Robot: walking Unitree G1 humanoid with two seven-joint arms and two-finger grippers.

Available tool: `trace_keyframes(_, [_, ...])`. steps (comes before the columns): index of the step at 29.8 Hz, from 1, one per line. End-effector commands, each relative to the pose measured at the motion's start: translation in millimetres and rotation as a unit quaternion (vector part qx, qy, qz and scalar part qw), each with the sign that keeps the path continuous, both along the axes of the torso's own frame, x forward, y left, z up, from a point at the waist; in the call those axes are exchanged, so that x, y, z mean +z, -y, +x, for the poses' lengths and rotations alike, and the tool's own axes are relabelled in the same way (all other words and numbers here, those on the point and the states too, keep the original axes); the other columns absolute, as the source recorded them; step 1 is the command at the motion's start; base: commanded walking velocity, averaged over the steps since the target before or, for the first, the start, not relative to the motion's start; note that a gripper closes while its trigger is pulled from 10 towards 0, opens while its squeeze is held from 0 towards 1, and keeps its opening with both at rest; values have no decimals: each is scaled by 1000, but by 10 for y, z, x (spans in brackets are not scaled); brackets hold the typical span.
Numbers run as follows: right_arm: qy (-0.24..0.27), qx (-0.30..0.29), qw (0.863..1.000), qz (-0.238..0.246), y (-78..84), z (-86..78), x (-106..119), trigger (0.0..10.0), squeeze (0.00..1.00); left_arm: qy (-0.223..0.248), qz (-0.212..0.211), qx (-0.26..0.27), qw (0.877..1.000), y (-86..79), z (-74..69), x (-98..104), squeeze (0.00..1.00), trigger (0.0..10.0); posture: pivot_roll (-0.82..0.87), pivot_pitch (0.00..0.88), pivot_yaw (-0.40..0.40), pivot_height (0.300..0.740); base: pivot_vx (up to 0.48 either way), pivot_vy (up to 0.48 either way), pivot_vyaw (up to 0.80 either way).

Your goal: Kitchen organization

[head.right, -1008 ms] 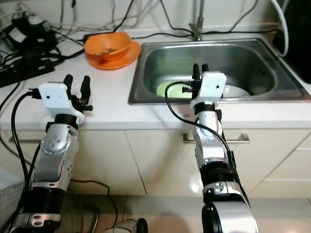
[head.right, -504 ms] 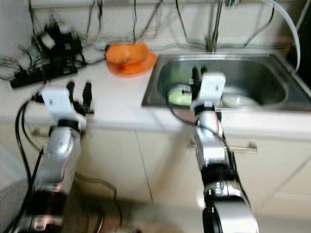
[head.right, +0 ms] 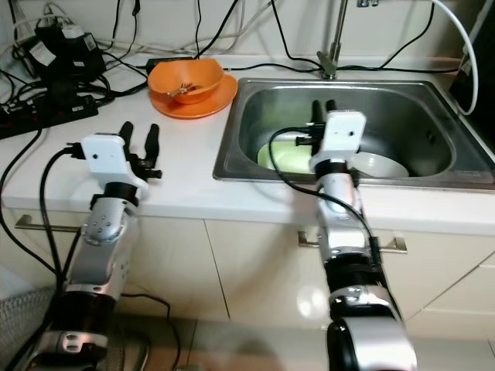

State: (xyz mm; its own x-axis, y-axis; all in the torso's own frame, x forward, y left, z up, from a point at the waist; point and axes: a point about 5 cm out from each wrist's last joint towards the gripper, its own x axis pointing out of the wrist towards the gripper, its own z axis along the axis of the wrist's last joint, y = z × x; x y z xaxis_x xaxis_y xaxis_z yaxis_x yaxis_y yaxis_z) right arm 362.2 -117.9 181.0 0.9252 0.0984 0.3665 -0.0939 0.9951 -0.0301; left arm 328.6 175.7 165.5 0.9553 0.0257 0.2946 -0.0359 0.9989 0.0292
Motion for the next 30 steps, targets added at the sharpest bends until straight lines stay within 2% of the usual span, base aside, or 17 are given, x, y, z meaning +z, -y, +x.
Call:
trace_keyframes(1, [0,-17,1000,-1,118,18,28,10000,0,8,0,-12,1000,70,24,35,0,10000,115,0,49,740,251,0,0])
trace_keyframes(25, [-6,-9,1000,-4,53,18,3,10000,0,12,7,-10,1000,43,47,57,0,10000,130,0,52,740,249,0,0])
trace_keyframes(30, [-5,-6,1000,-2,34,24,16,10000,0,12,8,-6,1000,29,46,63,0,10000,139,0,50,740,288,0,714])
